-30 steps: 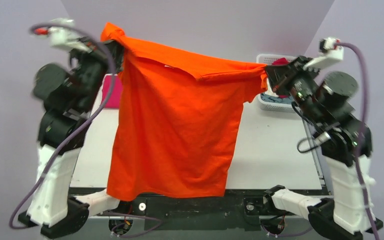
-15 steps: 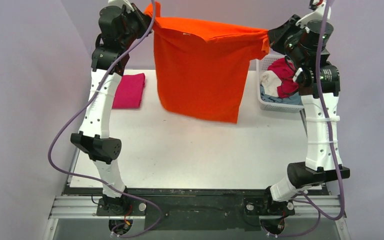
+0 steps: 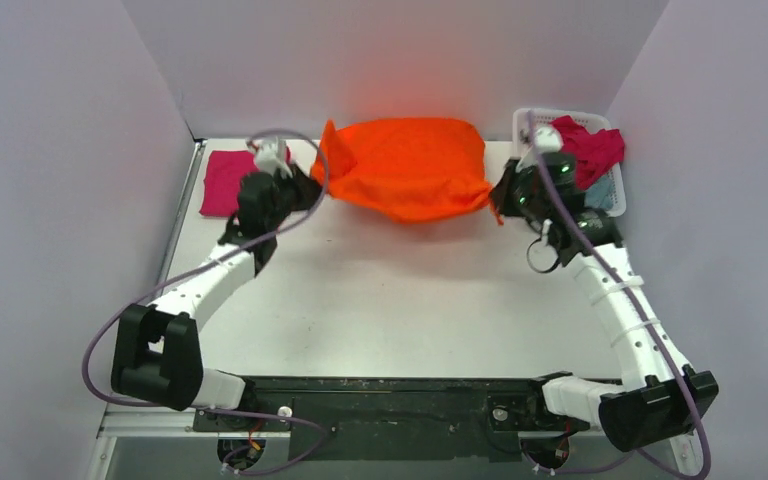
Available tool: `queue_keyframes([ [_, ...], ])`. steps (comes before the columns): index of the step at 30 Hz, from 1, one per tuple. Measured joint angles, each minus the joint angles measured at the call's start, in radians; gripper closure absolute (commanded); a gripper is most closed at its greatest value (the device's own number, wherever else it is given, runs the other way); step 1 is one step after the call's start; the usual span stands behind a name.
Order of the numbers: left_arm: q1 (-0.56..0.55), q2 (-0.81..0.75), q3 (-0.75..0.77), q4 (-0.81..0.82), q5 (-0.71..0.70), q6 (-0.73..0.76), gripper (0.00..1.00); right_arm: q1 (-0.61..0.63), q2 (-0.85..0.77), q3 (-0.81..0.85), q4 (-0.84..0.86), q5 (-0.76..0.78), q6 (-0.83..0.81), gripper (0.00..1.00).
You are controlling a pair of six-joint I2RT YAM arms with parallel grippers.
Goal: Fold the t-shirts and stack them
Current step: Flatten out the tshirt
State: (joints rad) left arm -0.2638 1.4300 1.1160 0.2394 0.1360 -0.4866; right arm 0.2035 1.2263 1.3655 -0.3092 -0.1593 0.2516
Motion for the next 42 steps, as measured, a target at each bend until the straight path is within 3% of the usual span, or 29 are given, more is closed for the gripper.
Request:
queue_keyframes([
  [2, -0.03, -0.038, -0.272, 0.088, -0.055, -0.009, 0.57, 0.083, -0.036, -0.175, -0.002, 0.035, -0.023, 1.0],
  [4, -0.081, -0.049, -0.467, 0.1, -0.12, -0.03, 0.47, 0.165, -0.045, -0.314, -0.021, 0.06, -0.024, 0.93],
  [6, -0.129, -0.069, -0.566, 0.067, -0.174, -0.052, 0.2, 0.217, -0.044, -0.402, -0.041, 0.082, -0.004, 0.82],
  [7, -0.154, -0.094, -0.594, 0.037, -0.213, -0.063, 0.18, 0.236, -0.044, -0.442, -0.056, 0.097, 0.017, 0.79],
  [9, -0.188, -0.179, -0.61, -0.042, -0.305, -0.113, 0.16, 0.262, -0.045, -0.501, -0.08, 0.126, 0.063, 0.53],
  [10, -0.195, -0.232, -0.609, -0.079, -0.357, -0.142, 0.16, 0.275, -0.045, -0.525, -0.088, 0.14, 0.088, 0.32],
  [12, -0.2, -0.337, -0.6, -0.169, -0.445, -0.203, 0.15, 0.298, -0.046, -0.552, -0.121, 0.167, 0.132, 0.14],
  [14, -0.199, -0.444, -0.591, -0.265, -0.522, -0.254, 0.14, 0.319, -0.056, -0.56, -0.167, 0.192, 0.157, 0.09],
  [18, -0.199, -0.573, -0.575, -0.387, -0.566, -0.293, 0.13, 0.336, -0.127, -0.536, -0.262, 0.274, 0.202, 0.05],
  [23, -0.2, -0.546, -0.524, -0.368, -0.467, -0.292, 0.11, 0.33, -0.16, -0.464, -0.274, 0.372, 0.243, 0.05],
  [27, -0.2, -0.346, -0.432, -0.277, -0.339, -0.291, 0.1, 0.301, -0.057, -0.423, -0.226, 0.362, 0.261, 0.07],
  [33, -0.199, 0.052, -0.206, -0.214, -0.188, -0.284, 0.09, 0.278, 0.253, -0.362, -0.11, 0.296, 0.284, 0.09],
  [42, -0.183, 0.319, -0.159, -0.194, -0.087, -0.289, 0.08, 0.328, 0.386, -0.454, -0.008, 0.21, 0.315, 0.14],
])
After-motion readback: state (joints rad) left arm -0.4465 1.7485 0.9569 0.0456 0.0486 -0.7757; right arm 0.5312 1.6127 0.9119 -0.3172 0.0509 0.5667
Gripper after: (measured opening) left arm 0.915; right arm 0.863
